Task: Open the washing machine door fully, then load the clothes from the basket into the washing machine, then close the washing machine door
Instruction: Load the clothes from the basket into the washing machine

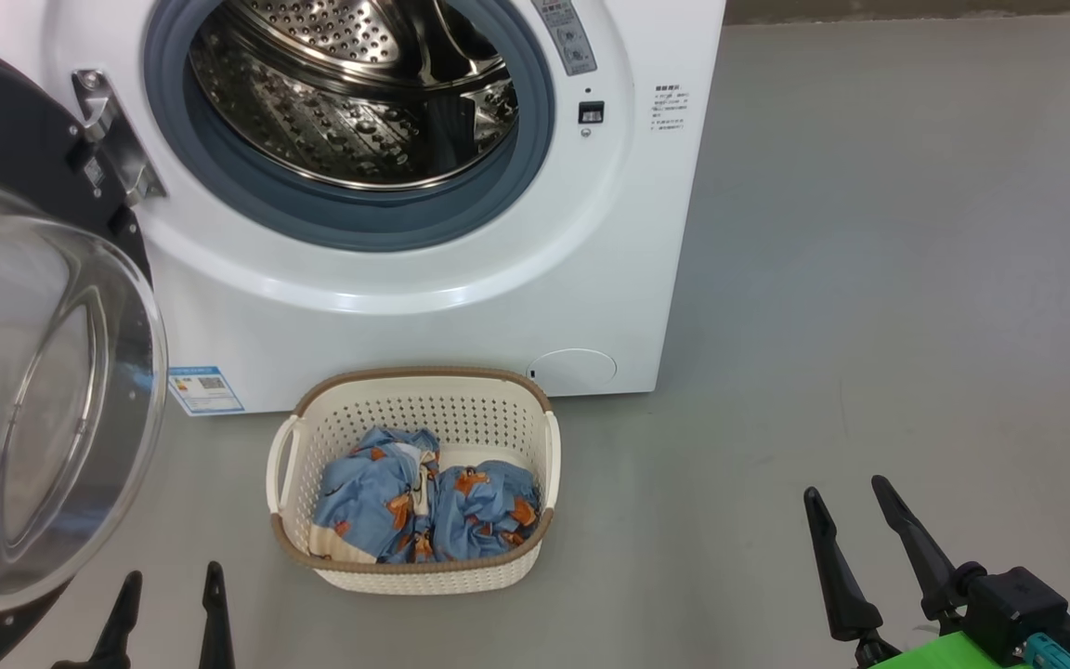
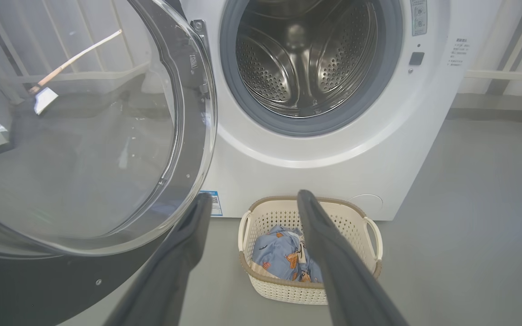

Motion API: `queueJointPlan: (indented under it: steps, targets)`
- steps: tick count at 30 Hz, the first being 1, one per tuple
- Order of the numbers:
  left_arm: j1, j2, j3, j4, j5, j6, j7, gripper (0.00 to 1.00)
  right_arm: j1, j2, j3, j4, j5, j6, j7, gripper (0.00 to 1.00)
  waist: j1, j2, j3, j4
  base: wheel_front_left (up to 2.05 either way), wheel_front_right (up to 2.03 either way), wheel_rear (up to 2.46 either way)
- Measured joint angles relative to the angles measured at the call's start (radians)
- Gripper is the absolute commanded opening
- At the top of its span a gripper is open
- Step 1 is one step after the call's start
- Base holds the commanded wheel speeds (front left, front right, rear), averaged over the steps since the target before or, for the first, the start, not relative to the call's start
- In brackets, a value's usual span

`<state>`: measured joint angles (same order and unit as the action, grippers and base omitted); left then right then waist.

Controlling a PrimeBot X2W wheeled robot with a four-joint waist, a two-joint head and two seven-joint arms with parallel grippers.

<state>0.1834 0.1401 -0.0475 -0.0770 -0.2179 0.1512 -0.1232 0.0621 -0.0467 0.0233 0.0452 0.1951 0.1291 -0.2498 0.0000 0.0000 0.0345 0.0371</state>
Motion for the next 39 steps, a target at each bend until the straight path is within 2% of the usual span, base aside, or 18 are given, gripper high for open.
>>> queueJointPlan:
  steps: [16, 39]
  targets:
    - [-0.024, 0.002, 0.001, 0.01, -0.008, 0.013, -0.025, 1.0, -0.002, 0.0, 0.0, -0.005, 0.001, 0.0, 0.0, 1.0, 0.0, 0.0, 0.029, 0.015, 1.25, -1.25, 0.0]
    - [-0.044, 0.002, -0.031, 0.032, -0.012, 0.013, -0.037, 1.0, -0.004, 0.0, -0.002, -0.007, 0.001, 0.0, 0.0, 1.0, 0.0, 0.0, 0.042, 0.011, 0.05, -0.05, 0.0]
